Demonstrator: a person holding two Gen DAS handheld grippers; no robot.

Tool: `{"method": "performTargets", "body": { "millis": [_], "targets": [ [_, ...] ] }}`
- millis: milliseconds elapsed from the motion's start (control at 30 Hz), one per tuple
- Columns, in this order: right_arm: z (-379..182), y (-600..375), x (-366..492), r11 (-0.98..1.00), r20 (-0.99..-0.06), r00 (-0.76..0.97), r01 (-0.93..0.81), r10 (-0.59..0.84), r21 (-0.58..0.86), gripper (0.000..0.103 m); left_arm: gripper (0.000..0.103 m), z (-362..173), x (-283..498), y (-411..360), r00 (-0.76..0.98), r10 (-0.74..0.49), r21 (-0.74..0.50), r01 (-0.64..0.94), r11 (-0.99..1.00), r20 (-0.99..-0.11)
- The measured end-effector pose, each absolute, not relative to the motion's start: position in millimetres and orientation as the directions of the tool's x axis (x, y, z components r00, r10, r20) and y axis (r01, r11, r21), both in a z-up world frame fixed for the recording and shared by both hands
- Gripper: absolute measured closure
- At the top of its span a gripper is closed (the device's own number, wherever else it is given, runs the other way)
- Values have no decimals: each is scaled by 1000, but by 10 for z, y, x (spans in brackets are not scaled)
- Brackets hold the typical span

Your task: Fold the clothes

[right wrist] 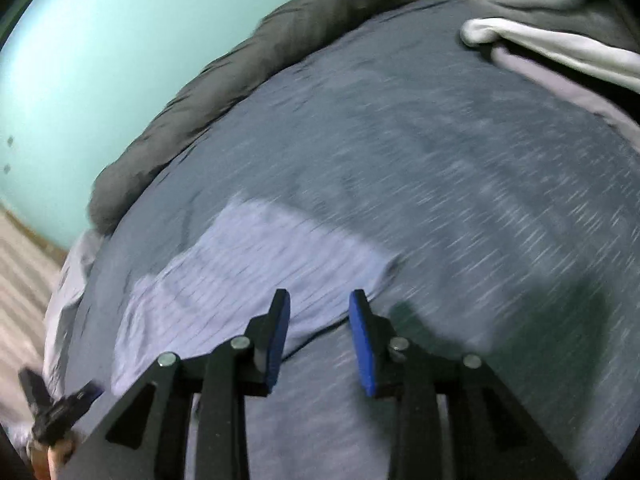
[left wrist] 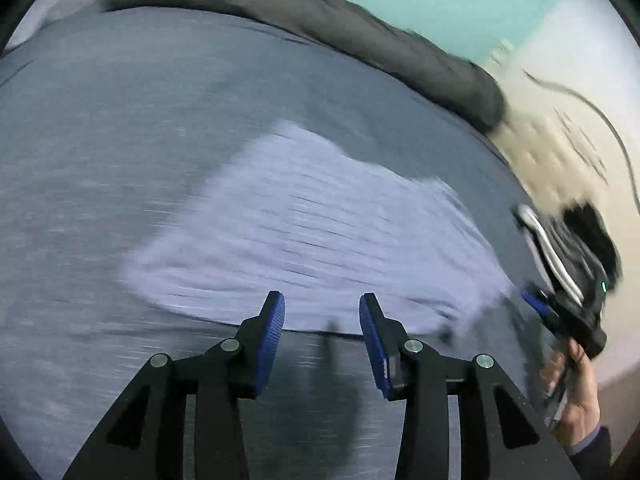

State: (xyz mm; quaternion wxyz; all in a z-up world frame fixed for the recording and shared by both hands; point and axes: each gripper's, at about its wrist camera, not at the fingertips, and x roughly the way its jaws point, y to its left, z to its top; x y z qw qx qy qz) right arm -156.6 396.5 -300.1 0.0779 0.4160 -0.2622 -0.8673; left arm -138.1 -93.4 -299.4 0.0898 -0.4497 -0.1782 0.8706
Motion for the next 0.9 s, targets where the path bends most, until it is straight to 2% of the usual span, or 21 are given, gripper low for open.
{"method": "performTargets", "body": {
  "millis": [167,333,433,533,600,667,767,833,900],
  "targets": [
    [-3076,3248,-1489,-823,-684,-506,100,-526,559,71,60,-3000,-1501,-46,-501,409,-365,-189,-912,-762],
    [-3309,2849,-1519,-801,-712,-389,143,-585,581,70,59,-3068,-1472,89,-480,389,-319,-223,-921,-787],
    [-3361,2735,-1562,-793,-714,-358,159,-602,588,63,59,-3108,-1455,169,-467,375,-291,-244,-925,-801],
    [-3393,2697,-1593,-784,-709,-345,165,-614,599,63,60,-3149,-1546,157,-466,381,-301,-239,-923,-799],
    [-3397,2702,-1612,-776,-703,-342,161,-624,611,63,65,-3147,-1566,142,-469,394,-317,-237,-918,-791],
    [-3407,2693,-1620,-772,-701,-337,159,-628,615,63,82,-3148,-1573,156,-471,390,-305,-249,-919,-791],
    [-3430,2669,-1621,-771,-706,-320,170,-632,614,66,93,-3159,-1559,169,-469,383,-285,-269,-920,-796],
    [-3454,2631,-1626,-765,-704,-305,175,-641,620,81,96,-3173,-1558,161,-466,386,-285,-272,-919,-796],
    [-3467,2610,-1629,-769,-708,-304,183,-637,613,89,99,-3177,-1565,146,-466,390,-290,-273,-917,-794]
  ]
}}
